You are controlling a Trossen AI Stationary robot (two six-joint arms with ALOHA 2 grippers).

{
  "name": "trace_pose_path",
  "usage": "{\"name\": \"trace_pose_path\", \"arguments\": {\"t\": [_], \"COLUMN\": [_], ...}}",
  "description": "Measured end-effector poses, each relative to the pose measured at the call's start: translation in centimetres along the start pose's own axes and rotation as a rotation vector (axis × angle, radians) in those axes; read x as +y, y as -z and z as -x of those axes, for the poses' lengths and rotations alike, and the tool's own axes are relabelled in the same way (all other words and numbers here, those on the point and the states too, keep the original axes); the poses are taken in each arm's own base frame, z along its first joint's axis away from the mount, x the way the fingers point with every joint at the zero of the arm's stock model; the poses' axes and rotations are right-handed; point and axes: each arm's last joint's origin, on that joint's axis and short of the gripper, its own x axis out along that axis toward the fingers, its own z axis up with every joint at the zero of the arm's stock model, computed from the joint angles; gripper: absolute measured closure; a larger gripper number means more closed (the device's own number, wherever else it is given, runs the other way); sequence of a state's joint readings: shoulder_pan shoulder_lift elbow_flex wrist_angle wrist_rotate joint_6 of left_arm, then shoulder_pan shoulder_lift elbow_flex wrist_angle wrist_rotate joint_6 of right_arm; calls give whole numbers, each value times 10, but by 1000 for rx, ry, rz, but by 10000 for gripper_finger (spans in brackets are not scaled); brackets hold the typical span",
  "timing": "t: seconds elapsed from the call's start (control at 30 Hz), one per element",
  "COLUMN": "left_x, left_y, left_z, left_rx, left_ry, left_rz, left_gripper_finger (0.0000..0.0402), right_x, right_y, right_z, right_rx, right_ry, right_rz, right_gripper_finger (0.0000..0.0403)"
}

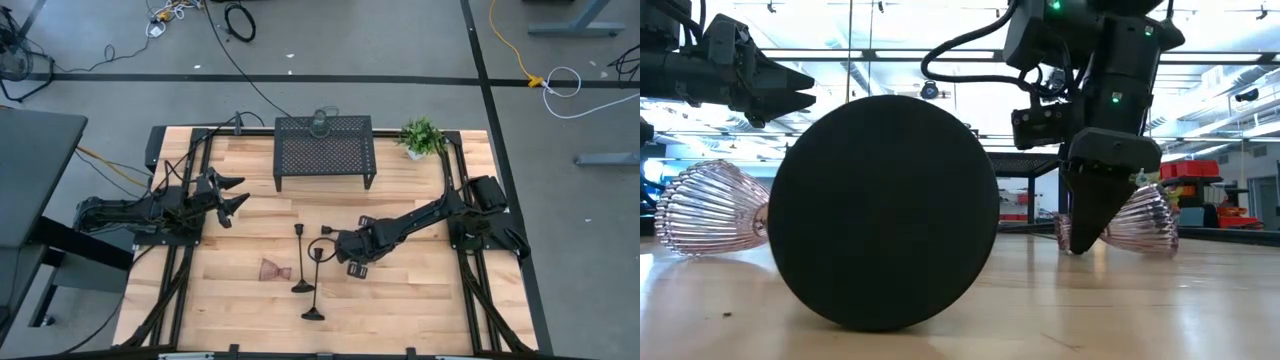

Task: Pick & Place candle stick holders
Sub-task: Put the right pink glass candle holder on the shelf

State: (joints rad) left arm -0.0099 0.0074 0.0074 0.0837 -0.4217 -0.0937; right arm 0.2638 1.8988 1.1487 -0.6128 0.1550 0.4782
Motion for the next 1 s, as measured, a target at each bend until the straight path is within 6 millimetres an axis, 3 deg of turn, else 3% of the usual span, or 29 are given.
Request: {"name": "trace_pose_path", "arguments": {"t": [0.33, 0.73, 1.0], "left_x": [0, 0, 0], "left_y": [0, 0, 0], "left_z": [0, 0, 0], "left_rx": [0, 3, 4], "left_ry": [0, 0, 0], "left_rz": [0, -1, -1], "left_gripper_finger": [147, 147, 147], "right_x": [10, 14, 6], "right_y": [-29, -70, -85], "right_z": [40, 123, 181], "right_rx": [-43, -163, -274], "right_ry": [-50, 12, 131], "right_rz": [61, 162, 182], "right_gripper_finger": [279, 279, 280]}}
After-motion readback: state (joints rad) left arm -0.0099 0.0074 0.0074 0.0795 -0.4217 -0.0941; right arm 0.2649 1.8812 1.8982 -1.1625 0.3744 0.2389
